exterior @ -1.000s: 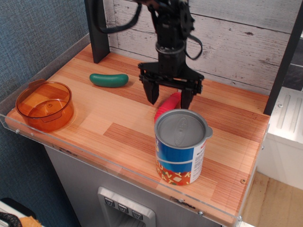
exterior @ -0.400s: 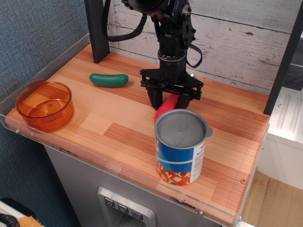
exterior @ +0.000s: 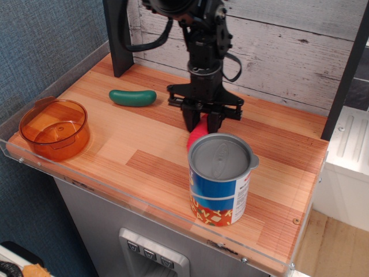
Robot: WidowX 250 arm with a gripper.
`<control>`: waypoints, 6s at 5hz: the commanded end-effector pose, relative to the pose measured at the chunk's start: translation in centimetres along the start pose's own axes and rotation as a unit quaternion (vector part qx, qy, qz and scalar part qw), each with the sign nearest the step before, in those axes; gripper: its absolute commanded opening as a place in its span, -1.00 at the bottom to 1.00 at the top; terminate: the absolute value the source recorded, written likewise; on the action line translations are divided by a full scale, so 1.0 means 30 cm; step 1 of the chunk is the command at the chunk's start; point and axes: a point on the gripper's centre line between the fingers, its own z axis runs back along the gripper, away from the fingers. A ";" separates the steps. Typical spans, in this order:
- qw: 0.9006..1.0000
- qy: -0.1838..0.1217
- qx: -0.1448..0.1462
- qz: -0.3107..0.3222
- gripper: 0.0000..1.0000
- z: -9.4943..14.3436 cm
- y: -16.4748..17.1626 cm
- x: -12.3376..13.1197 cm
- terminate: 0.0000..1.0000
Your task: Put the spoon in the bowl.
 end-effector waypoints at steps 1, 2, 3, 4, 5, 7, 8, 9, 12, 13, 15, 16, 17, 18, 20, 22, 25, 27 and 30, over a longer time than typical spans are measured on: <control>0.999 -0.027 0.004 0.047 -1.00 0.198 0.077 -0.028 -1.00; 0.996 -0.002 0.013 0.084 -1.00 0.261 0.138 -0.079 -1.00; 0.990 0.034 0.013 0.137 -1.00 0.291 0.225 -0.159 -1.00; 0.984 0.064 0.003 0.167 -1.00 0.305 0.307 -0.241 -1.00; 0.974 0.076 -0.007 0.212 -1.00 0.330 0.395 -0.325 -1.00; 0.957 0.095 -0.020 0.275 -1.00 0.348 0.512 -0.405 -1.00; 0.950 0.114 -0.021 0.289 -1.00 0.324 0.538 -0.401 -1.00; 0.948 0.132 -0.026 0.289 -1.00 0.292 0.540 -0.390 -1.00; 0.941 0.152 -0.034 0.301 -1.00 0.254 0.554 -0.384 -1.00; 0.941 0.152 -0.034 0.302 -1.00 0.248 0.556 -0.360 -1.00; 0.938 0.169 -0.034 0.302 -1.00 0.211 0.555 -0.341 -1.00; 0.937 0.169 -0.031 0.304 1.00 0.214 0.553 -0.346 -1.00; 0.938 0.167 -0.037 0.303 1.00 0.219 0.552 -0.349 -1.00; 0.941 0.162 -0.037 0.295 1.00 0.233 0.548 -0.350 -1.00; 0.968 0.095 0.042 0.227 1.00 0.339 0.515 -0.315 -1.00; 0.991 -0.013 0.105 0.085 1.00 0.440 0.434 -0.263 -1.00; 0.994 -0.081 0.040 -0.053 1.00 0.460 0.199 -0.062 -1.00; 0.991 -0.083 0.033 -0.095 1.00 0.432 0.044 0.033 -1.00; 0.988 -0.100 0.015 -0.119 1.00 0.431 -0.034 0.044 1.00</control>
